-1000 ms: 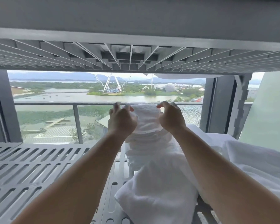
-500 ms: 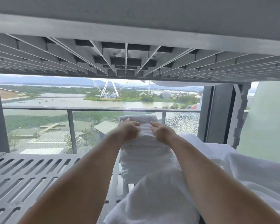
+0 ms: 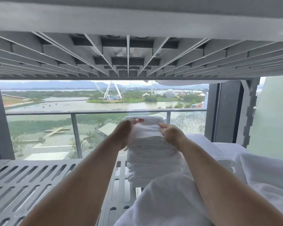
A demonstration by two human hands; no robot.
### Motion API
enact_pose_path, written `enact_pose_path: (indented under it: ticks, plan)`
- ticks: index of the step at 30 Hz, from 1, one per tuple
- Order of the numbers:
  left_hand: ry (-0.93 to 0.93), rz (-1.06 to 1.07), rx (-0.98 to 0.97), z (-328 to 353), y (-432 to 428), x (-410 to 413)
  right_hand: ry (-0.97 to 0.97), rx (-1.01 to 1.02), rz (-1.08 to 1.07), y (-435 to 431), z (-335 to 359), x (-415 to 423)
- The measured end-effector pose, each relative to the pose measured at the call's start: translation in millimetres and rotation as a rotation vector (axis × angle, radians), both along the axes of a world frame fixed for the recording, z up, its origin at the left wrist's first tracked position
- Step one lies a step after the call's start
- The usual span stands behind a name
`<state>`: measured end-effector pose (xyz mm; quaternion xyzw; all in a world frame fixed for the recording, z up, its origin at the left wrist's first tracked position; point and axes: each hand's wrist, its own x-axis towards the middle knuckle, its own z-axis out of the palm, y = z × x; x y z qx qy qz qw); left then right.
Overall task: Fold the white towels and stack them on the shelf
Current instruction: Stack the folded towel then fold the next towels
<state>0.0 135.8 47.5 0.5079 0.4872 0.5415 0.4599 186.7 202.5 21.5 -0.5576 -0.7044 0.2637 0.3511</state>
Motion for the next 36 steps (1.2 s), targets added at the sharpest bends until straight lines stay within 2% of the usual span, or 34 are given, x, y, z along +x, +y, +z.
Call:
enact_pose_path:
  ticks: [2,4,7,10,13,16,19,21,22,27,30,33,36]
  plan:
    - [-0.034,0.023,0.074,2.5,0.0,-3.6,0.120,0.034,-0.012,1.6,5.4,5.3]
    - [-0.071,0.016,0.118,4.2,4.0,-3.8,0.140,0.112,-0.051,0.2,9.5,8.0]
    - [0.082,0.030,0.188,-5.5,2.7,1.0,0.188,0.154,-0.088,-6.1,6.0,6.6]
    - [0.339,0.128,0.211,-24.8,1.2,1.8,0.117,0.145,-0.092,-12.3,-1.8,3.0]
    - [0.272,0.210,0.302,-31.4,-4.7,-4.0,0.073,0.182,-0.129,-24.0,-0.6,0.2]
    - [0.207,0.423,0.393,-30.0,-19.8,-9.7,0.011,0.251,-0.178,-42.1,7.4,-3.2]
    - [0.241,0.643,0.439,-40.9,-39.8,-12.0,-0.149,0.429,-0.253,-74.3,15.5,-7.1]
    - [0.252,0.690,0.447,-54.4,-53.7,-15.6,-0.247,0.518,-0.266,-98.8,23.4,-3.8]
    - [0.262,0.691,0.437,-62.7,-59.7,-18.3,-0.303,0.484,-0.233,-110.0,26.4,-0.3]
    - [0.365,0.666,0.292,-108.6,-83.0,-21.7,-0.694,0.058,0.029,-152.2,19.1,10.3]
    - [0.408,0.617,0.225,-126.5,-98.2,-13.1,-0.859,-0.081,0.081,-164.2,-9.1,12.9]
    - [0.458,0.524,0.227,-133.3,-107.7,-3.8,-0.839,-0.016,0.023,-165.9,-38.4,17.0]
    - [0.436,0.317,0.239,-134.1,-120.4,6.9,-0.695,0.094,-0.042,-168.3,-46.4,18.7]
